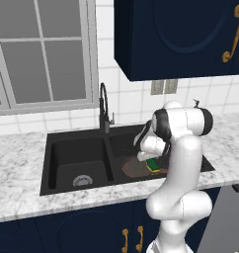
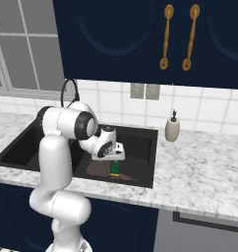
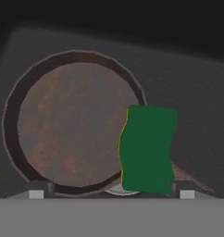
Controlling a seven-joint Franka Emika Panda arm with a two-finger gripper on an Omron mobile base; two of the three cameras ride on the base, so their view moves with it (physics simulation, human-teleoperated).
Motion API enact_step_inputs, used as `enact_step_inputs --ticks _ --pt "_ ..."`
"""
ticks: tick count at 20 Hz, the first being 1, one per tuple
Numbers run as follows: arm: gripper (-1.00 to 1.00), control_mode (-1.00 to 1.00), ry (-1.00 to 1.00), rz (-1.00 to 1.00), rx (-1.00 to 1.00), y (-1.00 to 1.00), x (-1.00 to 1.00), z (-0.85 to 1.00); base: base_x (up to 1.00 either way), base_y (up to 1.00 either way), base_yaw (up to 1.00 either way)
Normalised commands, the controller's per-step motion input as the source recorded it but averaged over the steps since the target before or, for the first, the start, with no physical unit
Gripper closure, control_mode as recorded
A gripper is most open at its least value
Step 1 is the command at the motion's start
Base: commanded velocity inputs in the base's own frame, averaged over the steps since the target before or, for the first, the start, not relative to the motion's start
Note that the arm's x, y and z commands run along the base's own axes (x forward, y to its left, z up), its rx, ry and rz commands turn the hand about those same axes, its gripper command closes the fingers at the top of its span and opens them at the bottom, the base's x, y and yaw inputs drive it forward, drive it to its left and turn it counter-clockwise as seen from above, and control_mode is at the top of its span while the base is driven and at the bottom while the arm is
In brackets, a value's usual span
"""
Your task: Pick the pan and sponge and place them into the sink. Then turn on the water.
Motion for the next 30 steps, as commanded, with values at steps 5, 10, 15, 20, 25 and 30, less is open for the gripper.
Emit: enact_step_inputs --ticks 5,10,15,20,25,30 --pt "-1.00 -1.00 0.00 -0.03 0.15 -0.01 -0.11 0.97 0.00 0.00 0.00" --pt "-1.00 -1.00 0.00 -0.01 0.08 0.00 -0.22 0.92 0.00 0.00 0.00" --pt "-1.00 -1.00 -0.05 0.00 0.14 0.01 -0.18 0.79 0.00 0.00 0.00" --pt "-1.00 -1.00 -0.05 0.00 0.21 0.07 -0.04 0.54 0.00 0.00 0.00" --pt "-1.00 -1.00 -0.01 0.00 0.17 0.12 -0.05 0.51 0.00 0.00 0.00" --pt "-1.00 -1.00 0.00 -0.01 0.06 0.15 0.00 0.23 0.00 0.00 0.00"
